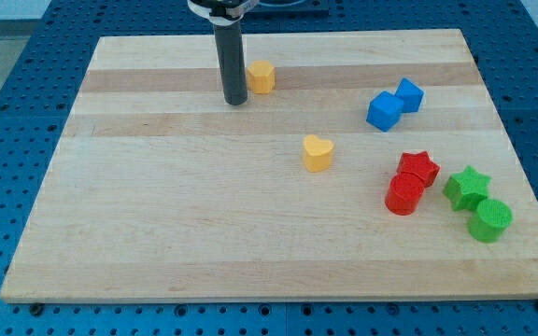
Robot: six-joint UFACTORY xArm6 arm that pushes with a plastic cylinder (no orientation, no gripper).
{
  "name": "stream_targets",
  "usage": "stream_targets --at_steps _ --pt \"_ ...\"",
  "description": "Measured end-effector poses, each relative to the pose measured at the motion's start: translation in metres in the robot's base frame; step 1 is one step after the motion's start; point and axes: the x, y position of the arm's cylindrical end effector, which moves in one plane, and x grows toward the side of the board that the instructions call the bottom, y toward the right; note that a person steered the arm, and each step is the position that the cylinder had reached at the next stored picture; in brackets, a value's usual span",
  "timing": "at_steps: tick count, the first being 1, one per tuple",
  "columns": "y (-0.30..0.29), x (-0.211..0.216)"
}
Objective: Push the yellow hexagon towards the top center
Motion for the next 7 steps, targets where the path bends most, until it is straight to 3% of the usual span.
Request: stream_targets --at_steps 2,3,4,5,7 --pt "0.052 -0.046" --pt "0.052 -0.046" --pt "0.082 0.002" --pt "0.101 0.004" --pt "0.104 -0.035"
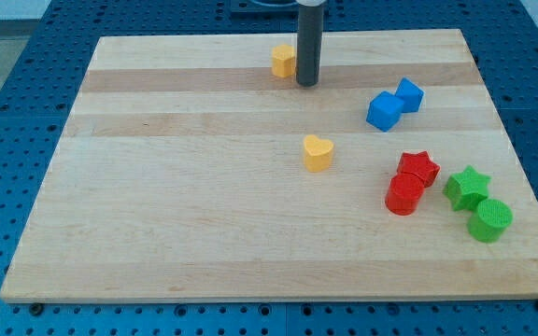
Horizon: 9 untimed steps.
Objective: Push the yellow hexagon towards the top center
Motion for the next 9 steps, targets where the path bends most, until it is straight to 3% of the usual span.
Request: stream_targets --at_steps 9 --pt "-0.022 -0.029"
